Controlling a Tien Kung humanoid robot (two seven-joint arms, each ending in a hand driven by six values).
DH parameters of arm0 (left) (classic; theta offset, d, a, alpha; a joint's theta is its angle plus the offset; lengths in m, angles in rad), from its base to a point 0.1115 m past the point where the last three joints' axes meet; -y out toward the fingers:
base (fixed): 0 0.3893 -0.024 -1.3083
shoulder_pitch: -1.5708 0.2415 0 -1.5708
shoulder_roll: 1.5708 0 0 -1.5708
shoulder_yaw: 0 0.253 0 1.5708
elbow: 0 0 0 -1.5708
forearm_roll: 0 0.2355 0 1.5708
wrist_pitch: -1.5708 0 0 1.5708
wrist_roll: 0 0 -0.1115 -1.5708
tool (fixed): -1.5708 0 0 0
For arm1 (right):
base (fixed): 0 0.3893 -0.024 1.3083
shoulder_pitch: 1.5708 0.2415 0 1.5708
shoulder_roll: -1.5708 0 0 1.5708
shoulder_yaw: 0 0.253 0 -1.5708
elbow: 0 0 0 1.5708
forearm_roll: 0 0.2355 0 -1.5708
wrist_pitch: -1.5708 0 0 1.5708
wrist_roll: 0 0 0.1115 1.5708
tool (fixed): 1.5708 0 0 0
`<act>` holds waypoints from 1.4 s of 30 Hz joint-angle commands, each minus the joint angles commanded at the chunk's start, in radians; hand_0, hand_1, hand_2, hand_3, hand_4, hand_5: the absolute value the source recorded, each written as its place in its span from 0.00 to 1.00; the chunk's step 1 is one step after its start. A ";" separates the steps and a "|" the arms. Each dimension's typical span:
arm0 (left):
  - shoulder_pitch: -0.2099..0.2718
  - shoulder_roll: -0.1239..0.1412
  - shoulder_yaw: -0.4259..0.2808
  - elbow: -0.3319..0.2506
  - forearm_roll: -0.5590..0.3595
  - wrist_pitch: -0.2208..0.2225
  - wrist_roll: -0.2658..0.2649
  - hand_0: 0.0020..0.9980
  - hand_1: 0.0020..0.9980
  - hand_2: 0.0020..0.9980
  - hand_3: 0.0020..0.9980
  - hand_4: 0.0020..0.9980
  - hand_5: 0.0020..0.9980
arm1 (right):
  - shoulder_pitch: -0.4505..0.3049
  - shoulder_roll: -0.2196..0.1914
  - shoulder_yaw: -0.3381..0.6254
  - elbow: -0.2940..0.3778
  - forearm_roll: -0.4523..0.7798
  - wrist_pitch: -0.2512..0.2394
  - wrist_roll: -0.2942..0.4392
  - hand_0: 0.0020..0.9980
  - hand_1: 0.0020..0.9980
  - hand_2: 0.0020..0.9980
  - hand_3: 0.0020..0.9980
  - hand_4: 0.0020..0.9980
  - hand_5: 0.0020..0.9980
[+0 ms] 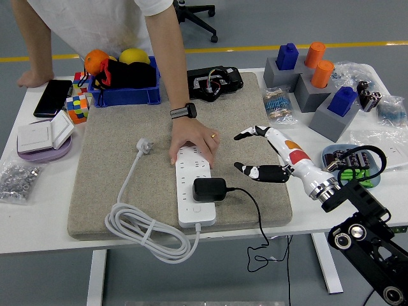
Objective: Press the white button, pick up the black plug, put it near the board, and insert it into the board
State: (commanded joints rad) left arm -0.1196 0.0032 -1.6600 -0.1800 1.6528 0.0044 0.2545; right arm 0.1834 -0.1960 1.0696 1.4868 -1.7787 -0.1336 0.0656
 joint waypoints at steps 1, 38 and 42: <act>0.000 0.000 0.000 0.000 0.001 0.000 0.000 0.47 0.50 0.51 0.58 0.58 0.27 | -0.007 -0.001 0.016 -0.001 0.000 0.001 -0.003 0.80 0.74 0.69 0.66 0.86 0.18; -0.004 0.020 0.012 0.000 0.033 -0.011 0.009 0.47 0.50 0.51 0.58 0.59 0.27 | -0.199 0.033 0.257 -0.018 0.036 0.003 -0.028 0.77 0.72 0.69 0.67 0.88 0.27; -0.006 0.018 0.026 0.000 0.024 -0.011 0.007 0.47 0.50 0.51 0.58 0.59 0.27 | -0.208 0.029 0.269 -0.018 0.037 0.001 -0.022 0.76 0.70 0.68 0.65 0.87 0.28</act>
State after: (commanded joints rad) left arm -0.1258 0.0216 -1.6342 -0.1800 1.6764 -0.0064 0.2617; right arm -0.0243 -0.1668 1.3383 1.4685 -1.7416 -0.1331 0.0435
